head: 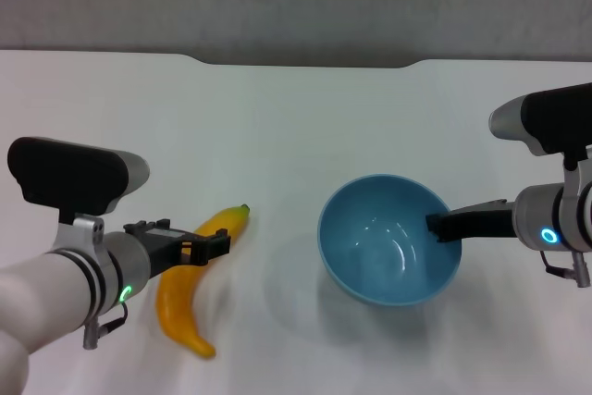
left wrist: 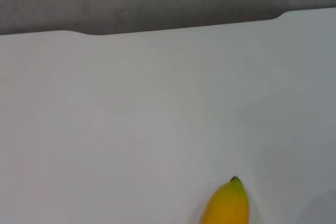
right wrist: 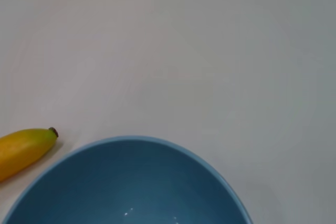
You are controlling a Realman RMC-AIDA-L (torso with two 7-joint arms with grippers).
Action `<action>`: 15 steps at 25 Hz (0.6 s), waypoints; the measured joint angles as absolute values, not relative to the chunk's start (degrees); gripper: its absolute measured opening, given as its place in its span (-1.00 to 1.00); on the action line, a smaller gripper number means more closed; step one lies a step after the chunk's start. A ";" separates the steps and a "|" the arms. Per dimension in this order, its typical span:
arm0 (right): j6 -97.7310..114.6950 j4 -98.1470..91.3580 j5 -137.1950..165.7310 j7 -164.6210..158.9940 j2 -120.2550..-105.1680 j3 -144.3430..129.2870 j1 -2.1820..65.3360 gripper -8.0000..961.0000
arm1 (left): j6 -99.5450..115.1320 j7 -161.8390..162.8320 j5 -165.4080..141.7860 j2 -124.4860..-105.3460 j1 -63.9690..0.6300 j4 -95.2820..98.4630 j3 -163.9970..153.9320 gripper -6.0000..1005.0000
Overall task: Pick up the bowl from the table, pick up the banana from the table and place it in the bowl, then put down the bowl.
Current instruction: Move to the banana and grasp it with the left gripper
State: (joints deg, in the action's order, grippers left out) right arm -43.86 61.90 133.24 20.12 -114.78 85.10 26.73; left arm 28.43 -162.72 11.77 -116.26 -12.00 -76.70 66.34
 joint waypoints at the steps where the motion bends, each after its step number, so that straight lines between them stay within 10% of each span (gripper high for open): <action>1: -43.86 61.92 133.23 20.12 -114.79 85.05 26.73 -0.92 | 28.39 -162.75 11.84 -116.30 -12.08 -76.35 66.31 0.55; 15: -43.92 62.85 132.34 20.95 -114.81 85.04 26.54 -0.91 | 28.43 -162.82 13.69 -116.47 -16.12 -68.81 64.86 0.54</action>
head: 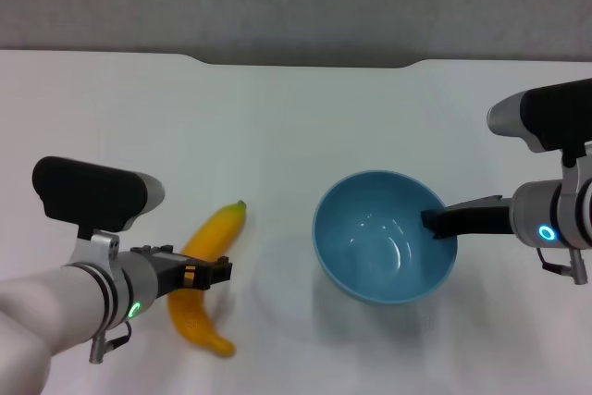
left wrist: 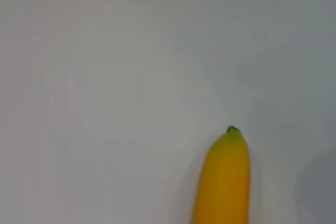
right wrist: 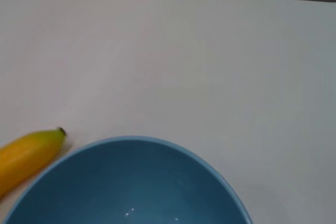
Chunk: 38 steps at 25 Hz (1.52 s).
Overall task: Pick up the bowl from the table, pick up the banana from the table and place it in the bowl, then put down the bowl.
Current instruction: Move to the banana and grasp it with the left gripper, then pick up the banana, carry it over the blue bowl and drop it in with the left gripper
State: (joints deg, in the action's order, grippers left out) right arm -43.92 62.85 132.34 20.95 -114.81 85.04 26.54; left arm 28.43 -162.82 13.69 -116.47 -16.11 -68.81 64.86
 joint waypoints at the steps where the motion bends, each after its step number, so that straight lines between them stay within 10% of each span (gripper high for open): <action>1: -43.96 62.85 131.94 21.29 -114.79 85.05 26.54 -0.91 | 28.42 -162.82 13.70 -116.47 -16.28 -68.46 64.86 0.54; 32: -44.19 63.47 129.90 22.94 -114.79 85.17 26.57 -0.91 | 27.07 -162.70 15.37 -116.72 -17.31 -64.87 65.11 0.50; 38: -44.11 64.54 129.90 22.94 -114.86 85.03 25.97 -0.91 | 27.30 -162.72 15.28 -116.68 -17.32 -64.86 65.46 0.11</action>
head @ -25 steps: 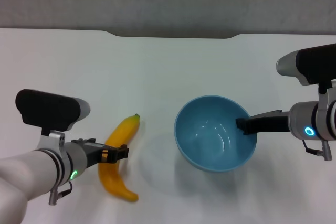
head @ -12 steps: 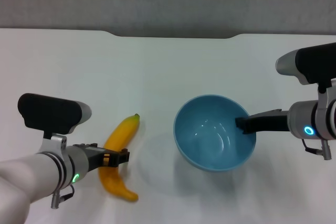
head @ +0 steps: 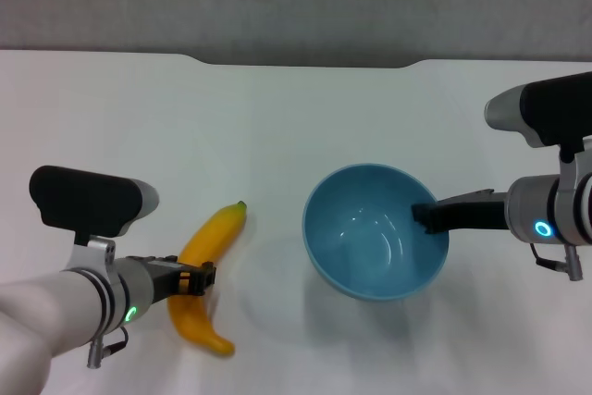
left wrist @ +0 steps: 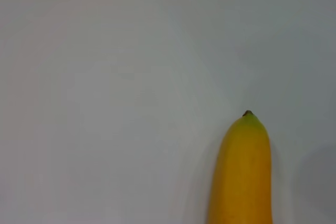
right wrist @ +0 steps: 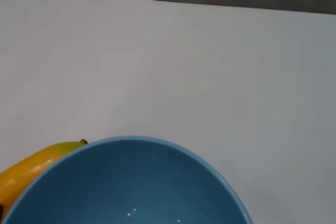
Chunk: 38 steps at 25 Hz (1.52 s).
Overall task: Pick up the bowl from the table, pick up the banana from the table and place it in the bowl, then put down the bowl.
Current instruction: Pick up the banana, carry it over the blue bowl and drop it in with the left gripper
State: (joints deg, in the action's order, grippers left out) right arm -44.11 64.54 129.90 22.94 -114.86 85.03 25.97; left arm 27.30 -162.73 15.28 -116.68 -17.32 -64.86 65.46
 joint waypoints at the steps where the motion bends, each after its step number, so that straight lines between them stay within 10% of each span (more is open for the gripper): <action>1: -44.11 64.57 129.90 22.94 -114.86 85.09 25.87 -0.91 | 27.28 -162.73 15.27 -116.67 -17.32 -64.86 65.55 0.05; 38: -38.76 53.93 120.53 26.74 -115.04 82.65 32.17 -0.90 | 30.76 -162.87 15.89 -116.29 -8.33 -98.06 65.63 0.10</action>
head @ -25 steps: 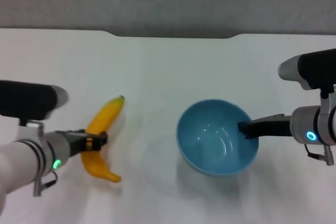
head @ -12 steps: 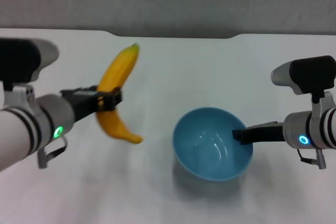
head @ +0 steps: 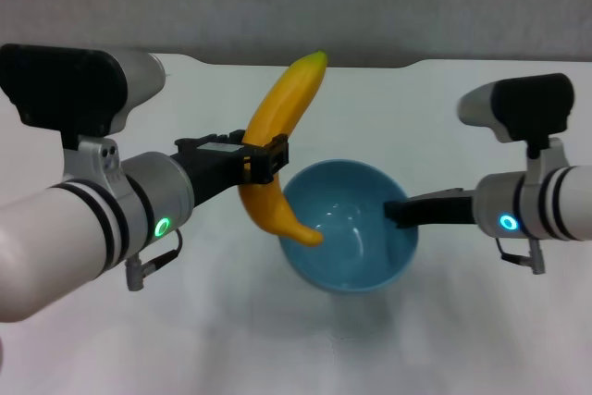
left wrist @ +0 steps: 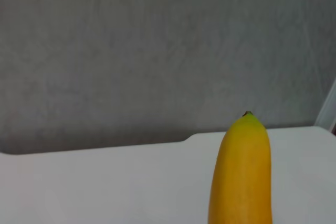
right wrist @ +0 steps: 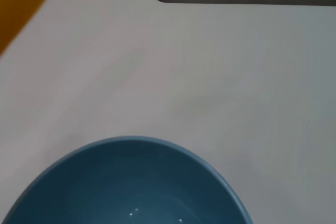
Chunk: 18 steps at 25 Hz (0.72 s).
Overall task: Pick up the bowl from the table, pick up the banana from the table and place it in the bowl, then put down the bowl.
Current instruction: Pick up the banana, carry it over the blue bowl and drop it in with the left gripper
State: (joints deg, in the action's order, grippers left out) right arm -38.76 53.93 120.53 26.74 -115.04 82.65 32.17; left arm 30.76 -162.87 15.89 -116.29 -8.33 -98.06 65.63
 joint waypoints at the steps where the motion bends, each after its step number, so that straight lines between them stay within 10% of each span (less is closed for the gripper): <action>1: -38.70 53.69 120.07 26.76 -115.03 82.06 32.63 -0.90 | 29.31 -162.86 15.96 -116.36 -8.37 -97.49 65.38 0.11; 18: -37.31 53.04 114.62 26.81 -115.03 78.86 35.63 -0.90 | 26.86 -162.86 20.69 -116.25 -13.92 -89.24 63.37 0.15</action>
